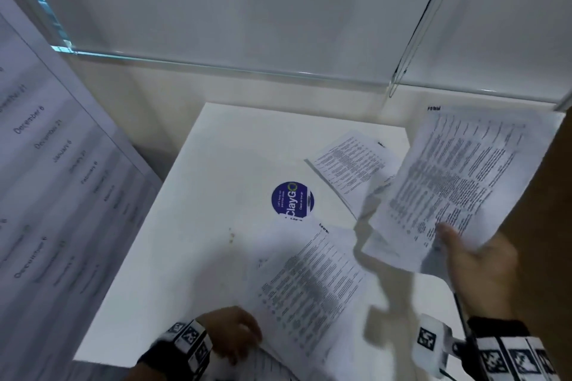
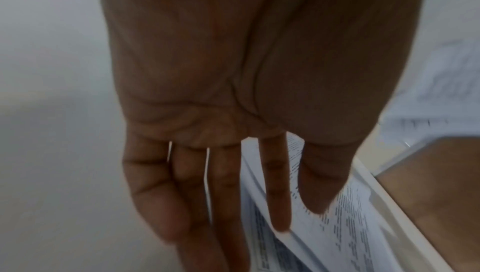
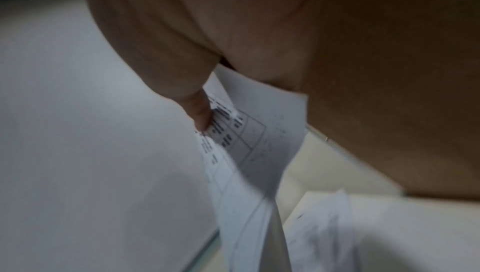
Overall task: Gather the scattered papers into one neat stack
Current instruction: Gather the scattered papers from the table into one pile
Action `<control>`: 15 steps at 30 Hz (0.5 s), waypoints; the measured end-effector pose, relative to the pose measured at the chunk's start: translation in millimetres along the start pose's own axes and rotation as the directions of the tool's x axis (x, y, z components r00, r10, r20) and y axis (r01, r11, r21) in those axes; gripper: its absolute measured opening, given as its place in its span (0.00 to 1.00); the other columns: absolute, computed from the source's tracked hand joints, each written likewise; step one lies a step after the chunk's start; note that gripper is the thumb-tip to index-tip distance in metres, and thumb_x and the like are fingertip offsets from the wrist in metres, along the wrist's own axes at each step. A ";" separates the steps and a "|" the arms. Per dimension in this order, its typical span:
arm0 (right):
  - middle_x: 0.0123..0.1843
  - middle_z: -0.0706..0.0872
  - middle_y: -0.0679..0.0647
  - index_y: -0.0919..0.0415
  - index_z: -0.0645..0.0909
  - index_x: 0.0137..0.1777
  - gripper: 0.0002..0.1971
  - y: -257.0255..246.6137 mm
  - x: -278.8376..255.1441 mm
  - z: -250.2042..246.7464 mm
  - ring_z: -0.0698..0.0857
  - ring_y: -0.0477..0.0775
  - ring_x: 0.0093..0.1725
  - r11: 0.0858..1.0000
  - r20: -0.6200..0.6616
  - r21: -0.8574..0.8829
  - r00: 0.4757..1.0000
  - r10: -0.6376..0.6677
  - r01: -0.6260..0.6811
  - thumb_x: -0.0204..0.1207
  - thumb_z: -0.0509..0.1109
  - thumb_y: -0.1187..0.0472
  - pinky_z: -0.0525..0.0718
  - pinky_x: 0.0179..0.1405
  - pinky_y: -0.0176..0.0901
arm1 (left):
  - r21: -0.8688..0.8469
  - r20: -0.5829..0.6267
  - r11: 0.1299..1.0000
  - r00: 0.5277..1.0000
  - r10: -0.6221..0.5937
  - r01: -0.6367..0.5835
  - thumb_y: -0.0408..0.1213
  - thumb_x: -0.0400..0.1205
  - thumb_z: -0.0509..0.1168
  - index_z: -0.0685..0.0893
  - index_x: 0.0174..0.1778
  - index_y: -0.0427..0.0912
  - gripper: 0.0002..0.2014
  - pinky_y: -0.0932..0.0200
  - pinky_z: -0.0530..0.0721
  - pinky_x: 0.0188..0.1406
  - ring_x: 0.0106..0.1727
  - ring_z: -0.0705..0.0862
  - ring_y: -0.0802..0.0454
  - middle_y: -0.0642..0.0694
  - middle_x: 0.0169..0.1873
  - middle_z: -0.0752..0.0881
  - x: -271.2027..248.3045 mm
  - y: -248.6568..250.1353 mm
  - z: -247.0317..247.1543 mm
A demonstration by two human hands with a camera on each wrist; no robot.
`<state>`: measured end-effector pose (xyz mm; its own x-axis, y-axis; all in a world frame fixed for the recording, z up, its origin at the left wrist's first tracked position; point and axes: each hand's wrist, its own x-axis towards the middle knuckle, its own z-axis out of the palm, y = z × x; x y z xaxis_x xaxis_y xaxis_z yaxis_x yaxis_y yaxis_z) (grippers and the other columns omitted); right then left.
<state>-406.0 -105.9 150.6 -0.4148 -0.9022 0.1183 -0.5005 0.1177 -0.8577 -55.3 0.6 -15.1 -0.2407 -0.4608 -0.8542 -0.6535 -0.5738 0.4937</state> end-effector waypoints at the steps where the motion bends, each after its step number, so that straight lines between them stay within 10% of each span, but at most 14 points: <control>1: 0.40 0.89 0.52 0.66 0.87 0.52 0.11 -0.8 -0.7 3.2 0.87 0.45 0.36 0.998 -0.003 0.067 1.000 -0.003 0.003 0.76 0.79 0.60 0.87 0.49 0.50 | 0.076 0.030 0.997 0.999 -0.022 0.020 0.45 0.80 0.67 0.91 0.50 0.57 0.09 0.71 0.82 0.22 0.23 0.86 0.65 0.54 0.32 0.91 -4.4 2.5 -2.4; 4: 0.44 0.92 0.49 0.68 0.87 0.56 0.11 4.4 -6.4 20.8 0.89 0.50 0.43 0.929 0.059 0.365 0.997 0.040 -0.059 0.76 0.78 0.64 0.88 0.53 0.54 | 0.286 0.055 0.957 0.997 -0.057 0.039 0.51 0.79 0.66 0.90 0.53 0.57 0.10 0.71 0.79 0.22 0.17 0.80 0.66 0.60 0.16 0.84 -13.9 14.7 -11.1; 8: 0.63 0.91 0.56 0.63 0.81 0.71 0.23 38.5 -23.9 54.5 0.90 0.58 0.61 0.706 0.354 0.582 0.907 0.227 -0.404 0.75 0.75 0.72 0.87 0.61 0.57 | 0.229 -0.107 0.973 0.994 0.004 0.021 0.53 0.80 0.67 0.89 0.51 0.53 0.12 0.71 0.72 0.16 0.13 0.73 0.61 0.52 0.18 0.82 -10.7 20.8 -23.2; 12: 0.82 0.72 0.63 0.65 0.58 0.86 0.54 105.9 -59.8 88.0 0.80 0.65 0.74 0.726 0.400 0.142 0.710 0.580 -0.673 0.65 0.87 0.60 0.76 0.74 0.65 | 0.097 -0.428 0.995 0.902 0.048 -0.006 0.47 0.81 0.67 0.86 0.50 0.52 0.06 0.69 0.77 0.26 0.30 0.82 0.61 0.50 0.39 0.86 0.9 15.0 -26.6; 15: 0.63 0.88 0.66 0.75 0.77 0.70 0.36 140.5 -86.9 101.6 0.89 0.64 0.59 0.781 0.403 -0.268 0.670 0.623 -0.564 0.66 0.83 0.54 0.86 0.62 0.59 | 0.075 -0.569 0.997 0.821 0.041 0.002 0.45 0.80 0.66 0.84 0.50 0.53 0.05 0.64 0.77 0.44 0.46 0.83 0.52 0.47 0.51 0.86 10.0 11.0 -23.1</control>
<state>-363.1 -53.2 -31.1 -0.2832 -0.6990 -0.6567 -0.3602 0.7121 -0.6026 -48.3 -26.0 -14.4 0.1839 -0.7873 -0.5885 -0.7057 -0.5225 0.4785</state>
